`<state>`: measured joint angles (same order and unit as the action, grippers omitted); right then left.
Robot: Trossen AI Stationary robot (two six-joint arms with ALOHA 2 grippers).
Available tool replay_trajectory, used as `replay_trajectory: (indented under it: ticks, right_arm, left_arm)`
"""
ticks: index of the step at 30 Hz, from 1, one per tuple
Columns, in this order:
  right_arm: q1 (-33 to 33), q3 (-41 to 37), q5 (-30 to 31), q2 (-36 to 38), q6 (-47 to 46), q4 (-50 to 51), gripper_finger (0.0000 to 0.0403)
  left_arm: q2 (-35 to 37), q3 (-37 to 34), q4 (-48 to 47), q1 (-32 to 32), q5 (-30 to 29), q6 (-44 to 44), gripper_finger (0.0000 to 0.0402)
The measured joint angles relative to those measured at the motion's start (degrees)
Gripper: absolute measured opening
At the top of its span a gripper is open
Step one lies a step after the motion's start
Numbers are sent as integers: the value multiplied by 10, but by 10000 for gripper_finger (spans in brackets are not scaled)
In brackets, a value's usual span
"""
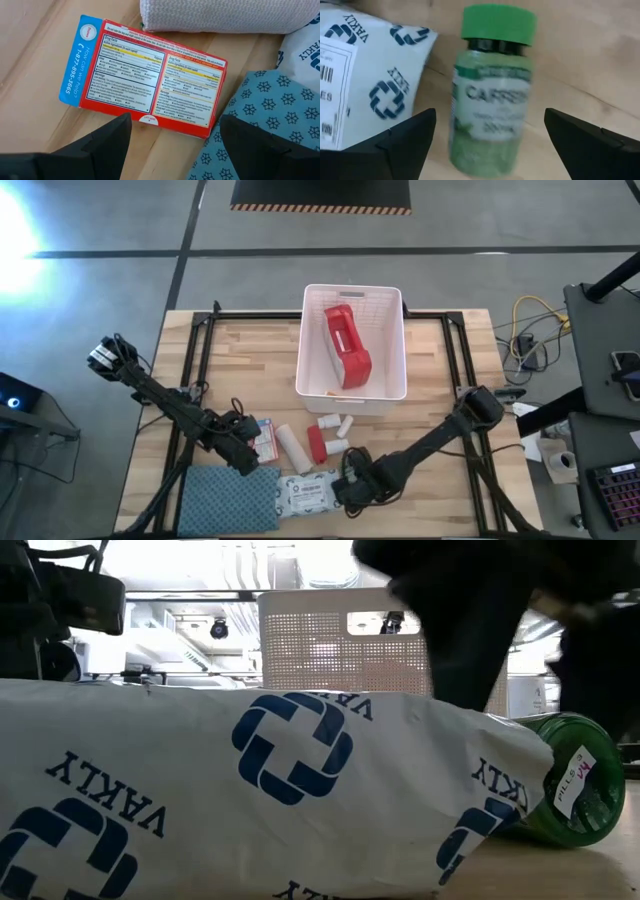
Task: Pick & place medical supplies in basket/bin
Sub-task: Put the green pill bottle into the white bin
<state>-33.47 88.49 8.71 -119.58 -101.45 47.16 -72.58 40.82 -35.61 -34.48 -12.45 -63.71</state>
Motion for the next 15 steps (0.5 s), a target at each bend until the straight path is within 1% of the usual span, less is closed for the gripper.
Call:
replay_trajectory:
  ticks: [2, 4, 7, 10, 15]
  right_arm:
    - [1, 0, -3, -8, 12, -13, 363]
    - [2, 2, -14, -14, 4, -22, 363]
    - [7, -1, -42, -15, -46, -13, 363]
    - [17, -1, -47, -13, -81, -3, 363]
    - [37, 1, -47, -12, -68, -4, 347]
  left_arm:
    - [0, 0, 0, 0, 0, 0, 281]
    - [0, 0, 0, 0, 0, 0, 281]
    - [6, 0, 0, 0, 4, -6, 281]
    - [11, 0, 0, 0, 11, -20, 281]
    - [13, 0, 0, 0, 42, -30, 281]
